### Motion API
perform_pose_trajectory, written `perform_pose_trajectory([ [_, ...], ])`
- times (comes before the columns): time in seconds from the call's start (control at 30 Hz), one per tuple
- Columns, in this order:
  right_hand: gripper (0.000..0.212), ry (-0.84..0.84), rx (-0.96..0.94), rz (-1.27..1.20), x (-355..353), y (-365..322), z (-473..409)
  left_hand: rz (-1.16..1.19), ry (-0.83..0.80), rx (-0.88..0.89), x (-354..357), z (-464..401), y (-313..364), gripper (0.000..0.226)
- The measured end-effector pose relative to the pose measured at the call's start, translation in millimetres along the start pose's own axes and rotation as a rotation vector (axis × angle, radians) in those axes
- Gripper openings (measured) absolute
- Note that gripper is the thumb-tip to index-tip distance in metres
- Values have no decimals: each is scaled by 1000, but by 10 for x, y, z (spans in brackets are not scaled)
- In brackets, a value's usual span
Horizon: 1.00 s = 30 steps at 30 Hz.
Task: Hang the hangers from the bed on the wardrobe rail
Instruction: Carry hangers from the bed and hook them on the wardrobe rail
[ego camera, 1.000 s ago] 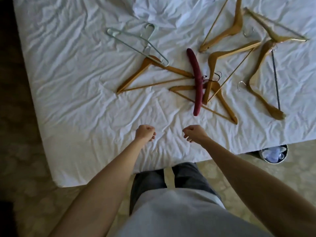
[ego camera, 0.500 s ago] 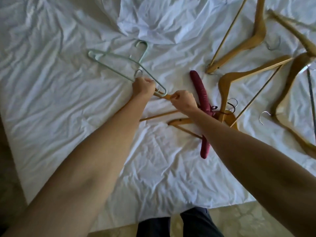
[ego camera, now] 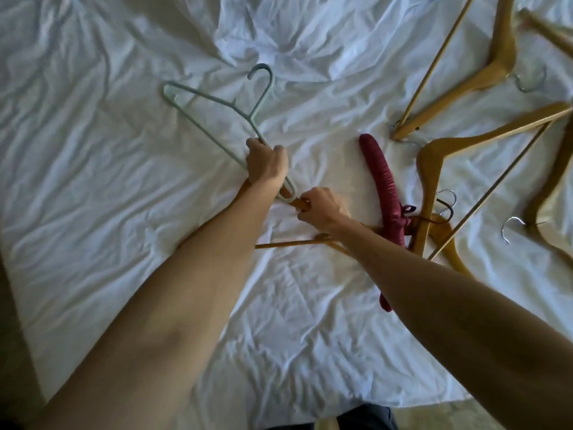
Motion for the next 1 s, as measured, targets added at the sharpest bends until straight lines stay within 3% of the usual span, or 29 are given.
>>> perform_pose_trajectory([
  [0.13, 25, -81, 0, -95, 107, -140, 487, 72, 168, 145, -581, 418, -240, 28],
  [0.3, 17, -156, 39, -248, 210, -226, 1248, 181, 156, 226, -1382, 986, -746, 40],
  [0.47, 20, -88, 7, -319, 124, -493, 2199, 269, 177, 137, -2207, 1835, -1025, 24],
  [0.57, 14, -74, -24, -314, 89, -732, 2812, 349, 192, 101, -2600, 2369, -1225, 27],
  [0.7, 12, -159, -125, -450, 152, -990, 3502, 536, 184, 69, -2982, 3037, -1423, 17],
  [1.0, 17, -217, -436, -408, 497, -1313, 4726, 662, 493, -14, -3570, 4540, -1940, 19],
])
Point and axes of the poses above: each hand's wrist, its own z-axis away from the middle knuckle, its own x-axis out of the palm, y = z × x, the point moved 2 cm from there along -z, towards the middle knuckle, and after that the axes turned 10 degrees about x, right-handed, at the moved point
